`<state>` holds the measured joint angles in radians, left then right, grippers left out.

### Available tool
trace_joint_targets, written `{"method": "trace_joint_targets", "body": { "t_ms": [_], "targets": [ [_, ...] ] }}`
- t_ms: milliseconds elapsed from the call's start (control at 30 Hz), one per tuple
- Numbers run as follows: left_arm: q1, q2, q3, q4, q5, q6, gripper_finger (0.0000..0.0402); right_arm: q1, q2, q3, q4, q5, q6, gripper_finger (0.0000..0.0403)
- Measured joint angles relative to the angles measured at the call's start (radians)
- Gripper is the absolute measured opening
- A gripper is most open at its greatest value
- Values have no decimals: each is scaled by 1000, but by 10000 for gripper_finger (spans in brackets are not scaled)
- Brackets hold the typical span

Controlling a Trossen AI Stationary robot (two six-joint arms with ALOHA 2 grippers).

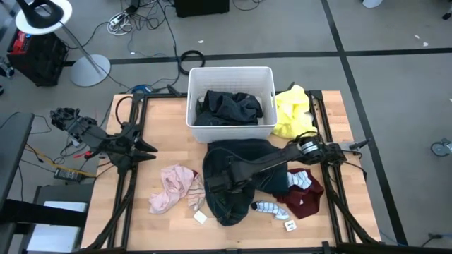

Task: Sort clothes
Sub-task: Put the black pants into the white laundry bin

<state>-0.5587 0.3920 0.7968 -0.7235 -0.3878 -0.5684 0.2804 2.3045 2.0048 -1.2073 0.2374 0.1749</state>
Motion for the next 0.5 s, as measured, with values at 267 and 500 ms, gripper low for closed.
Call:
{"method": "trace_joint_targets", "body": {
  "t_ms": [267, 500],
  "targets": [
    [0, 0, 0, 20, 0, -20, 132, -13, 85, 3, 53, -96, 7, 188],
    [0, 0, 0, 37, 0, -15, 132, 5, 39, -5, 61, -43, 30, 34]
  ]
}}
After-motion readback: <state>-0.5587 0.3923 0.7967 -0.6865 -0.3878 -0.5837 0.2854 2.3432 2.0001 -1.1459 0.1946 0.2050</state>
